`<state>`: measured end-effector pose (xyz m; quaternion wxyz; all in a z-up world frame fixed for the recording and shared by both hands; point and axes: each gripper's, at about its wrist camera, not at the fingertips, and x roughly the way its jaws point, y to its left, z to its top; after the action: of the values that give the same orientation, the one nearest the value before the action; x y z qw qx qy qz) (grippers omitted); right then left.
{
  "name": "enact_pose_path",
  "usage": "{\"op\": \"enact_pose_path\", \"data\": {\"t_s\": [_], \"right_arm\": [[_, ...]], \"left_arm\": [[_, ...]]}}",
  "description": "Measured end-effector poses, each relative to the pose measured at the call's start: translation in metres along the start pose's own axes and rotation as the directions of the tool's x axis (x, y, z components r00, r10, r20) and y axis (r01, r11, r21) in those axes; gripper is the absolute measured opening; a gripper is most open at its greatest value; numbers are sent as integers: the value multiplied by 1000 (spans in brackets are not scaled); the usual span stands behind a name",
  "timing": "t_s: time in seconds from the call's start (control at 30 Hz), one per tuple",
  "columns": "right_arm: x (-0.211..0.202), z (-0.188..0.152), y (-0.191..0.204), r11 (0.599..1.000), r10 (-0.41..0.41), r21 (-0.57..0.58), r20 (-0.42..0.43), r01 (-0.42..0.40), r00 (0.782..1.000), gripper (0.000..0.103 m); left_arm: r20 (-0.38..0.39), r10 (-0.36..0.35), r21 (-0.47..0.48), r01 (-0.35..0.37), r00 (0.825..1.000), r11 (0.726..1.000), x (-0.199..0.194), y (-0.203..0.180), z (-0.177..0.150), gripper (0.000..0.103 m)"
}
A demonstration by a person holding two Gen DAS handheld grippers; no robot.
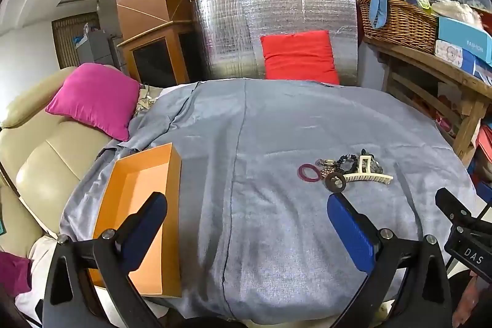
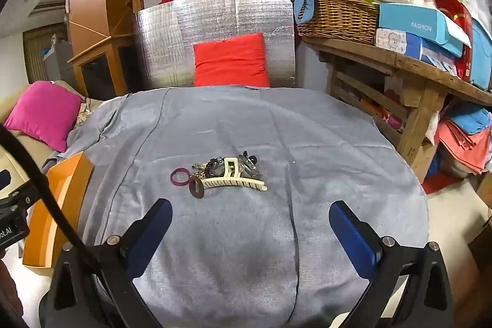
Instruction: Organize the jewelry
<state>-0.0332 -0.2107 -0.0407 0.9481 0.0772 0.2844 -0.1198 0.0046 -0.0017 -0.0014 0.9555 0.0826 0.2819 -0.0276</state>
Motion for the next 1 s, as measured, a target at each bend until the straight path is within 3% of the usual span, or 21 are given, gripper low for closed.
{"op": "enact_pose_path", "data": {"t_s": [1.0], "right_arm": [[5,1,-2,1000,14,16,-2,-14,1000,103]], "left_arm": [[-7,17,34,-17,1000,999,4,-4,1,103]]}}
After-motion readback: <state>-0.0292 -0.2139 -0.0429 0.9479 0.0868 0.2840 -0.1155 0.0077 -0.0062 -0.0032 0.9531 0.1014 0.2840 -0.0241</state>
